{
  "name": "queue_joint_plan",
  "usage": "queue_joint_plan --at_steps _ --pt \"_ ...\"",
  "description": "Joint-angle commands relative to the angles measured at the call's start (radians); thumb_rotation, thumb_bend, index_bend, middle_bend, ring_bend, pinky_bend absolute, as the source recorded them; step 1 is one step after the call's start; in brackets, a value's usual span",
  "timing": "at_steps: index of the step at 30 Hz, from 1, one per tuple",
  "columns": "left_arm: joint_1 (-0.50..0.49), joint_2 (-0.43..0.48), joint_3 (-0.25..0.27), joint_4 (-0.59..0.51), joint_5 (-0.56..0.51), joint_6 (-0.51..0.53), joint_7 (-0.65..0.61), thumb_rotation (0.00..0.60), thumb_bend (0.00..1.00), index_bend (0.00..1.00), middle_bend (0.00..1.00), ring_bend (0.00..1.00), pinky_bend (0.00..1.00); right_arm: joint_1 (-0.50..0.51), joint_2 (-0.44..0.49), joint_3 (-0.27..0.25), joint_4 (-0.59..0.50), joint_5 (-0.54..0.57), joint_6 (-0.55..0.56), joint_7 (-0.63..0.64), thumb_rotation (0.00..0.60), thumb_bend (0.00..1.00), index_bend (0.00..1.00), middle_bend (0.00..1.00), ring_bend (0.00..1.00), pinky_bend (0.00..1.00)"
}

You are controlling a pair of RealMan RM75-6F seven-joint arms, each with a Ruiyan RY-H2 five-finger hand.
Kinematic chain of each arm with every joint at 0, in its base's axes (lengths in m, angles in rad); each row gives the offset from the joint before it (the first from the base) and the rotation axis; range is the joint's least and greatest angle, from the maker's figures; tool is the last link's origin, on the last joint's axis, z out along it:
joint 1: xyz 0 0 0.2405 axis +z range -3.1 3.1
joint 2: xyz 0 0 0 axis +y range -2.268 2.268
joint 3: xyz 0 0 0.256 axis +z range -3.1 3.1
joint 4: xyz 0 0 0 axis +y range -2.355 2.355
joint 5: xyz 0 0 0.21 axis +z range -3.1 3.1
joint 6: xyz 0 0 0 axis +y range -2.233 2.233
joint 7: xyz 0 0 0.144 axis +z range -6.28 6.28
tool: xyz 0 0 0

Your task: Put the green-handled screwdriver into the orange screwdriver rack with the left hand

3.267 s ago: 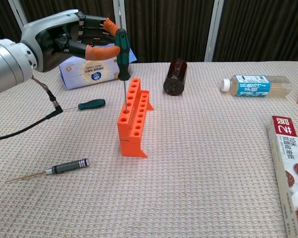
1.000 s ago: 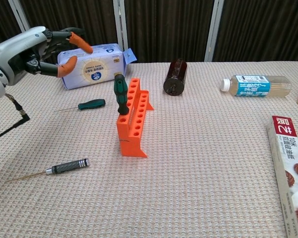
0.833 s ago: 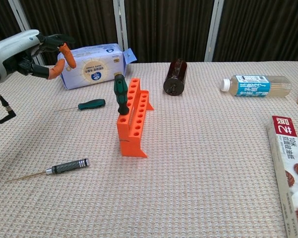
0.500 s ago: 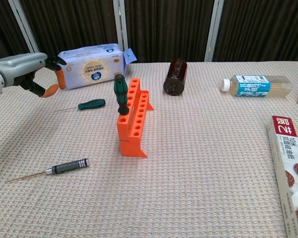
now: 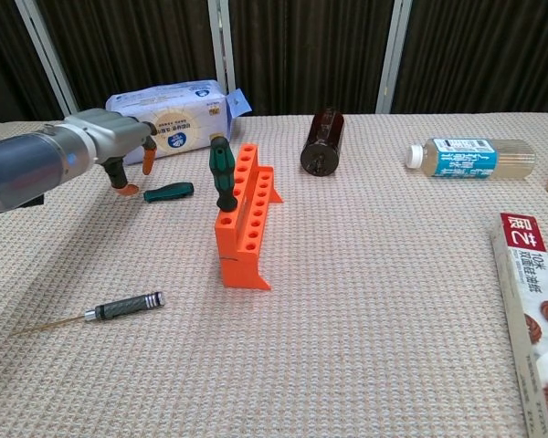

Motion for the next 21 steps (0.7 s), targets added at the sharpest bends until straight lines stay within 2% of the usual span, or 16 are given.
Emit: queue_joint_plan --at_steps 1,5,9,21 --pt "-0.048 -0.056 -0.005 0.063 -0.035 -0.013 0.044 0.6 0.32 0.38 0.01 0.0 0.0 0.0 0.0 0.0 0.0 0.002 -0.001 0.0 0.6 0.0 0.0 0.0 0.0 0.02" --pt "-0.072 -0.093 -0.013 0.1 -0.034 -0.012 0.054 0.6 0.31 0.37 0.0 0.0 0.0 -0.002 -0.001 0.0 0.002 0.005 -0.001 0.003 0.6 0.0 0.0 0.0 0.0 0.02" --pt "-0.095 -0.147 -0.019 0.151 -0.043 -0.012 0.075 0.6 0.23 0.39 0.0 0.0 0.0 -0.008 0.001 0.0 0.006 0.009 0.003 0.009 0.6 0.0 0.0 0.0 0.0 0.02" --pt "-0.117 -0.238 -0.03 0.273 -0.012 0.0 0.082 0.6 0.22 0.43 0.01 0.0 0.0 -0.018 0.003 -0.002 0.01 0.016 0.007 0.017 0.6 0.0 0.0 0.0 0.0 0.03"
